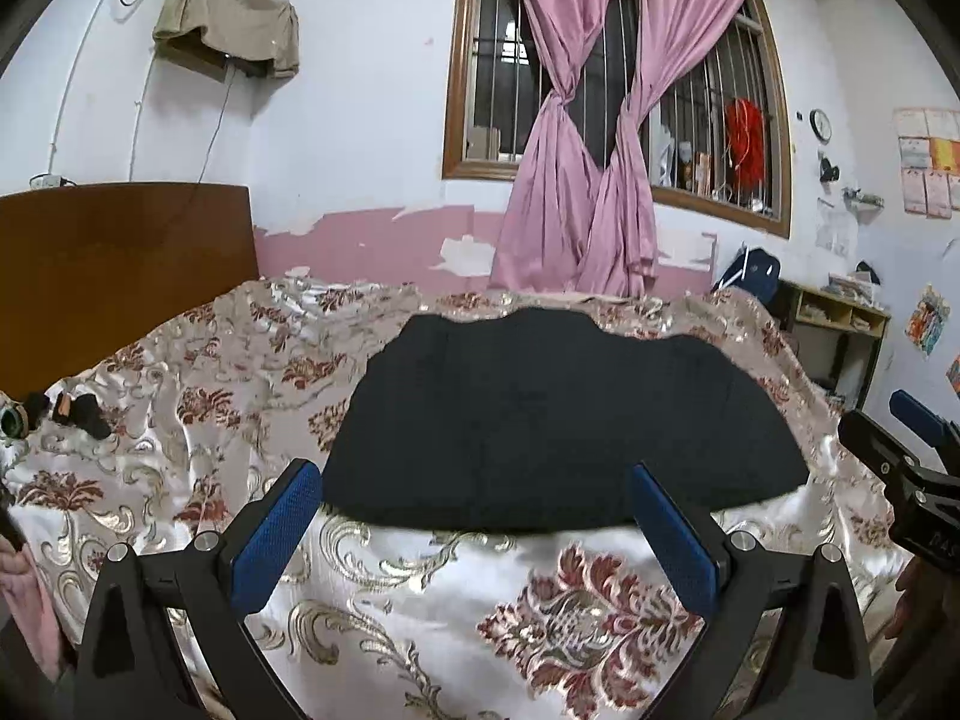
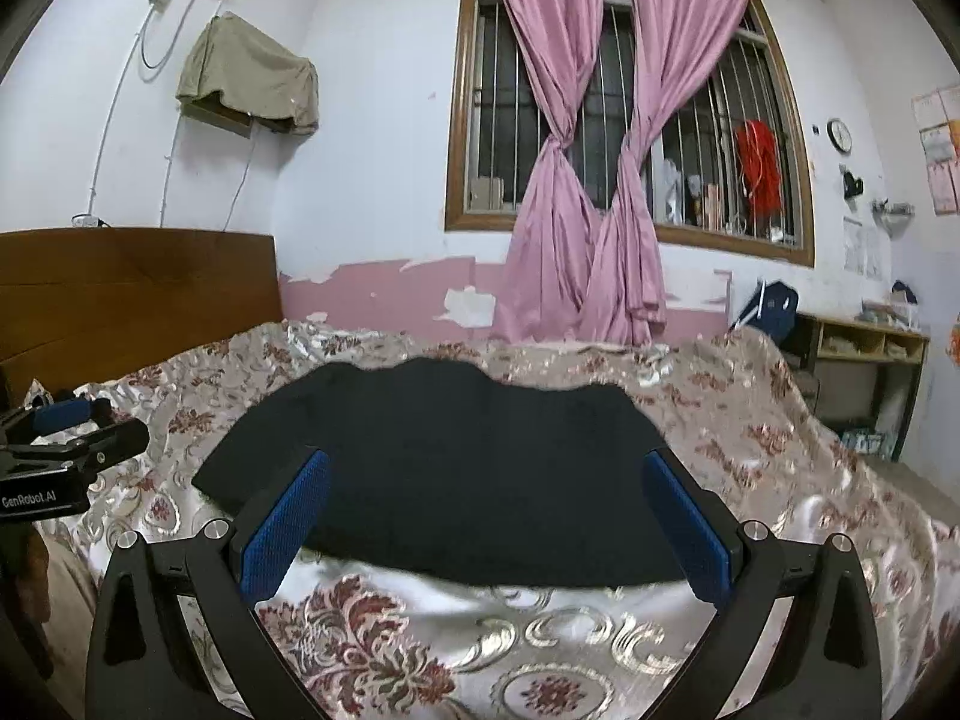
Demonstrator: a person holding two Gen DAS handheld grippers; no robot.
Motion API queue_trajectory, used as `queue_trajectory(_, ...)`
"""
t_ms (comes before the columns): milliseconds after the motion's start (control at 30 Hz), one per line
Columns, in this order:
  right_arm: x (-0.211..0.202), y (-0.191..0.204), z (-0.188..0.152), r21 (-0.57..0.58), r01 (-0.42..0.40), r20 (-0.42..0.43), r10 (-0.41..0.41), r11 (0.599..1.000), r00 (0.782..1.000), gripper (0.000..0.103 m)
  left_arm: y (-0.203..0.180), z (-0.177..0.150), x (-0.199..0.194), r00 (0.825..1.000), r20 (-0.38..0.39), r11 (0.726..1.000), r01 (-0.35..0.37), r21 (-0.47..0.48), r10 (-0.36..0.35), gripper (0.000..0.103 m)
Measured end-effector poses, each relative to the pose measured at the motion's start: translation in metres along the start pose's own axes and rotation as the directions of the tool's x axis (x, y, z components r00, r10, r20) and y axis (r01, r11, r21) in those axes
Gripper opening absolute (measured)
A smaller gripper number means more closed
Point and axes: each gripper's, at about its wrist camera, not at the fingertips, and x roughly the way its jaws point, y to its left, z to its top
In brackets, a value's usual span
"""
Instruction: Fold large clothes
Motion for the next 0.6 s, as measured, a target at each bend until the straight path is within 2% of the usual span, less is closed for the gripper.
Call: queue_trajectory(600, 0.018, 0.002, -0.033, 0.007, -0.001, -0.094, 0.002, 1.000, 0.996, 0.101, 0.003, -0.014, 0.008, 0.999, -0.032, 1.000, -0.014, 0.006, 0.015, 0.103)
